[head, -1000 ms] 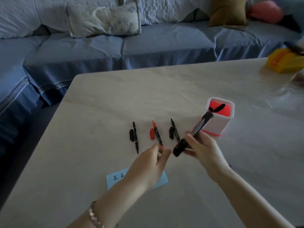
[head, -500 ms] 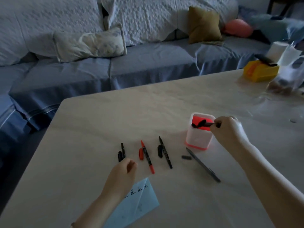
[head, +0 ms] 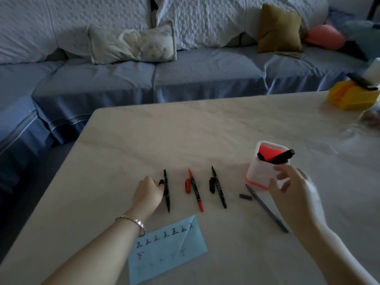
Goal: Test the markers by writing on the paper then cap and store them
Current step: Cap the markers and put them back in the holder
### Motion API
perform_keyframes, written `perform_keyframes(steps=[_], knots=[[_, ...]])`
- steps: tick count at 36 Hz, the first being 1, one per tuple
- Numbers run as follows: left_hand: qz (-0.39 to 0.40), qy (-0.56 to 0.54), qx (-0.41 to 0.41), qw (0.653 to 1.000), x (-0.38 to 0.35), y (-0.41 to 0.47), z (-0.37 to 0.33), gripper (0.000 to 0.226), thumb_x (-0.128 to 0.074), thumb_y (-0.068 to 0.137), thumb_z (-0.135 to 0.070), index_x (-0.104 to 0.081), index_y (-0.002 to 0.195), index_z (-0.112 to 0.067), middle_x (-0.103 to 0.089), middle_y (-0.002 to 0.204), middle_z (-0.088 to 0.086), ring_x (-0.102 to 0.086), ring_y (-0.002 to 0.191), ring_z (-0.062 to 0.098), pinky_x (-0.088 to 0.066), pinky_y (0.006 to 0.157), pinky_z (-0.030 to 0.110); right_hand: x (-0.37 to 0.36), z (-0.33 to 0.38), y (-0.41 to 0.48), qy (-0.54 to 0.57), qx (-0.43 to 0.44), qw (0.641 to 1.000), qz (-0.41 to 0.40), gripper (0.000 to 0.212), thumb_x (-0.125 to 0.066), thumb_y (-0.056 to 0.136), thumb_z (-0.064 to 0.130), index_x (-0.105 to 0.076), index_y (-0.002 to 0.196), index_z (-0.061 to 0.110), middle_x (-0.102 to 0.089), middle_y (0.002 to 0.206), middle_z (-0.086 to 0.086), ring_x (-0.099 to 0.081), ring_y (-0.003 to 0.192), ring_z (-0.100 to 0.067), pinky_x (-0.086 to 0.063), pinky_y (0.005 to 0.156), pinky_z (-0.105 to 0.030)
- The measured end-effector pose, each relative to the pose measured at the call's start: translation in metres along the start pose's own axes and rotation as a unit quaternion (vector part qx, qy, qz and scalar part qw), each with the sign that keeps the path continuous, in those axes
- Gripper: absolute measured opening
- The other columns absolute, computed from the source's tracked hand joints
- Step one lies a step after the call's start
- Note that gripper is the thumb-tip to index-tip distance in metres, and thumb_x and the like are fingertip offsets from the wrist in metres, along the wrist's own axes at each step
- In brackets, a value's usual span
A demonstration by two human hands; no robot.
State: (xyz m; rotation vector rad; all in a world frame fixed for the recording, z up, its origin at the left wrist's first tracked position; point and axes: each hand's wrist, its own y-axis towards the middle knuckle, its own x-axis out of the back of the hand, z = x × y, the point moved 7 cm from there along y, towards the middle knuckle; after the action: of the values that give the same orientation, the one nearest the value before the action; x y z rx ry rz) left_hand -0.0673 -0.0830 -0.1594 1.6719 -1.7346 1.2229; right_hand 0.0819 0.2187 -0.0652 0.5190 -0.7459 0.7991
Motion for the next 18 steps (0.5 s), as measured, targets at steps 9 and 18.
perform_keyframes(steps=[9,18], knots=[[0.035,0.072,-0.02,0.997,0.001,-0.002,0.02,0.025,-0.053,0.089,-0.028,-0.059,0.088,-0.003,-0.064,0.084,0.012,-0.059,0.077,0.03,-0.039,0.06,0.029,-0.109,0.061,-0.041,-0.02,0.075,0.971,0.225,0.024,-0.051,0.085,0.019,-0.064,0.105,0.022,-0.061,0.09,0.007,-0.057,0.08,-0.015,-0.046,0.066,-0.025],[0.062,0.037,-0.014,0.997,0.024,-0.028,0.064,0.04,-0.058,0.082,-0.02,-0.033,0.051,-0.018,-0.033,0.048,-0.002,-0.03,0.044,0.014,-0.018,0.044,0.026,-0.201,0.124,-0.045,-0.094,0.087,0.939,0.32,0.02,-0.047,0.089,0.016,-0.046,0.071,0.008,-0.048,0.066,-0.002,-0.053,0.072,-0.028,-0.037,0.053,-0.025]])
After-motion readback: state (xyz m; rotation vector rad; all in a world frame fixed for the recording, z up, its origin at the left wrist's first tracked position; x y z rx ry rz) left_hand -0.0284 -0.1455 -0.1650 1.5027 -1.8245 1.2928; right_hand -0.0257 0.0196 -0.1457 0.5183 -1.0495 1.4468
